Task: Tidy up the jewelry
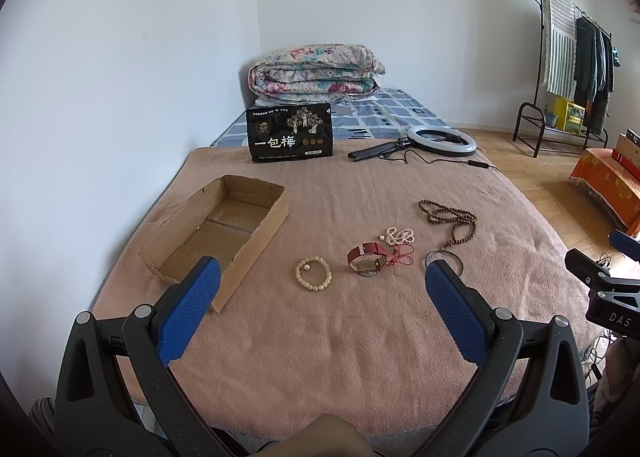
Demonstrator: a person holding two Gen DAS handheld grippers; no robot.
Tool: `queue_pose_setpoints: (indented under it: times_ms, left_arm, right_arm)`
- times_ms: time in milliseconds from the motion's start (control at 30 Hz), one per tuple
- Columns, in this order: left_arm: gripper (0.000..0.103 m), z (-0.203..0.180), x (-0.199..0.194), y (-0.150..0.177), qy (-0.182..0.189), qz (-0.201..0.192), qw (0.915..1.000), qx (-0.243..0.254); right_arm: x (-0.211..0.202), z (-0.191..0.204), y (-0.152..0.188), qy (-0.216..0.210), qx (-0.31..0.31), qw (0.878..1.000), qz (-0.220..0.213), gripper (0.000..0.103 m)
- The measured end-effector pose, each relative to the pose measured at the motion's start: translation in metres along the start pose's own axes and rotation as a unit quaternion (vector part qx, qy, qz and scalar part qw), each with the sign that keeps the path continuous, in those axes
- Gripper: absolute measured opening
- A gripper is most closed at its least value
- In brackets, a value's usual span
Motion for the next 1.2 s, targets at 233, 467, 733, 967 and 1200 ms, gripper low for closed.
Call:
queue_pose_setpoints:
  times_ms: [233,467,733,967,1200]
  left_arm:
    - [0.103,0.001,0.009,0.002,-0.001,0.008,1.0000,0.002]
    - [0.103,0.013,0.035,0.011,-0.001,0.027,0.9996,0.006]
    - [0.103,0.016,0.064,0.013,0.015,0.046,0.9985,0.028]
    - [0.094,-0.001,0.098,0.020,0.050,0.076,0.9935,0.068]
    - [0.075,-0.012,0.146,0.032,0.083,0.118,0.9869,0.071]
  right_arm:
    - [0.003,-0.001,0.000,-0.002,0.002,1.000,0.003,0.102]
    - [0.015,-0.001,-0.001,-0.011,-0.004,1.000,0.016,0.102]
    - [0.034,0.005,-0.012,-0.029,-0.052,0.998,0.004,0.103]
    - [0.076,0.003,-0.008,-0.069,-0.049,0.995,0.053,0.102]
    - [0.109,0.005,0.000,-0.088,-0.056,0.990,0.093,0.102]
Point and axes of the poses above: each gripper's, at about its wrist camera, not at the fingertips, and x roughly the way its jaws point, z to its left, y to its underside, the point moved 8 cm from there along x, roughly the way its jaws point, and after that the axes turned 10 degrees about -x, right-handed, at the moved point
